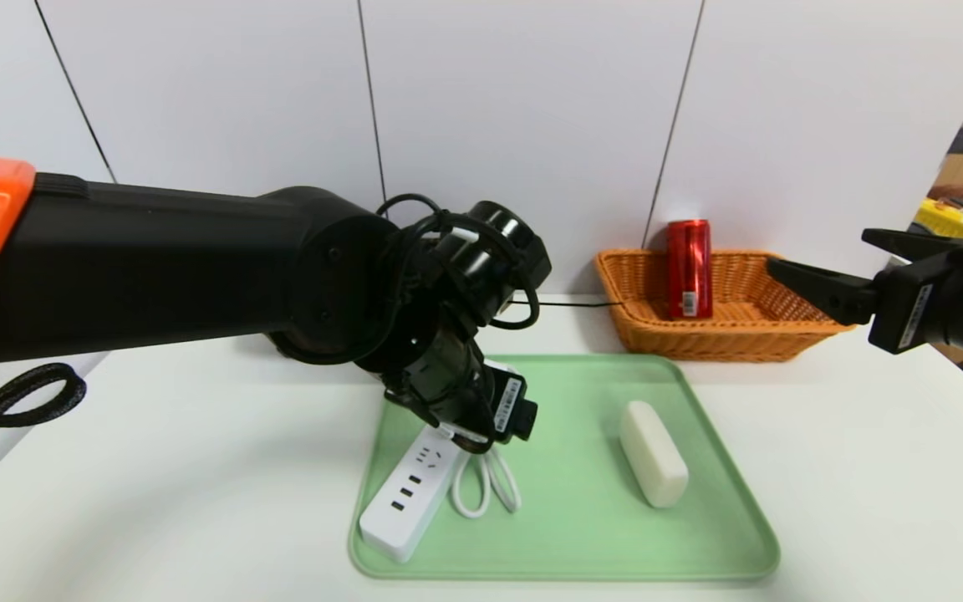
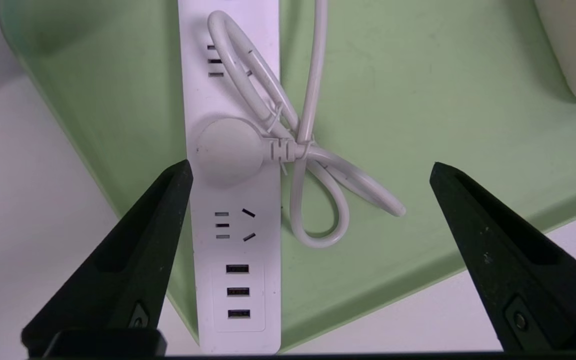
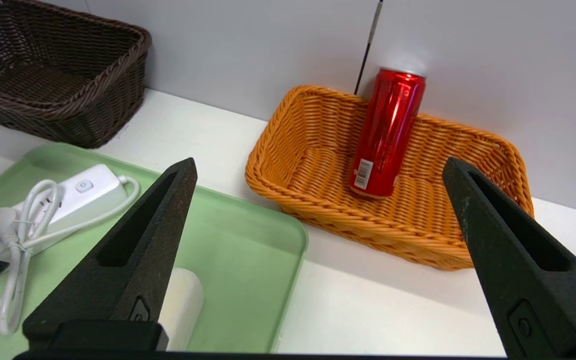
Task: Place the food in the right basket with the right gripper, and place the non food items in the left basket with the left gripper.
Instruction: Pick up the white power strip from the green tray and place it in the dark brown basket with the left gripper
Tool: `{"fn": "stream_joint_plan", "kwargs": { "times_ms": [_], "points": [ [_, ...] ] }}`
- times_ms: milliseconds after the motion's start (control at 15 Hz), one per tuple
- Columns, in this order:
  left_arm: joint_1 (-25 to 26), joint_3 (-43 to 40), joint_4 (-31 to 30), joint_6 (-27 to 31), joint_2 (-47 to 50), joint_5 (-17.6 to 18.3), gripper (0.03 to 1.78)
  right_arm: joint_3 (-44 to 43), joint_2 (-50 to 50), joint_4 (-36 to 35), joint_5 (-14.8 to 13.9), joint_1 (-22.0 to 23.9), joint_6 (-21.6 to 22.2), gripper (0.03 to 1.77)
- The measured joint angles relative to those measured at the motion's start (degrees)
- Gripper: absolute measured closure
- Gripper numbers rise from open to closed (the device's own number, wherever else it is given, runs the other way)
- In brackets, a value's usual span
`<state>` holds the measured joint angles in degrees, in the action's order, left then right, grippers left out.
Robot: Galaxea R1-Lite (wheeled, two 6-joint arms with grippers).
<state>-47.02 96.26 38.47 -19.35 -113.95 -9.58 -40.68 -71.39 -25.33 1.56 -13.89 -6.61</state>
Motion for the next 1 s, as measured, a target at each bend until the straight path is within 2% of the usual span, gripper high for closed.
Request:
{"fn": "stream_joint_plan", "kwargs": {
  "times_ms": [600,1000],
  "points": [
    [0.66,4.96,2.78,-0.94,-5.02,-1.52,0.12,0.50,1.40,0.22,0.59,0.05,0.00,0.11],
    [2.26,5.01,5.79,1.40,-5.44,-3.28,0.12,-2.60,3.83,5.28,0.01,2.36,-0.02,0.11]
  ]
}}
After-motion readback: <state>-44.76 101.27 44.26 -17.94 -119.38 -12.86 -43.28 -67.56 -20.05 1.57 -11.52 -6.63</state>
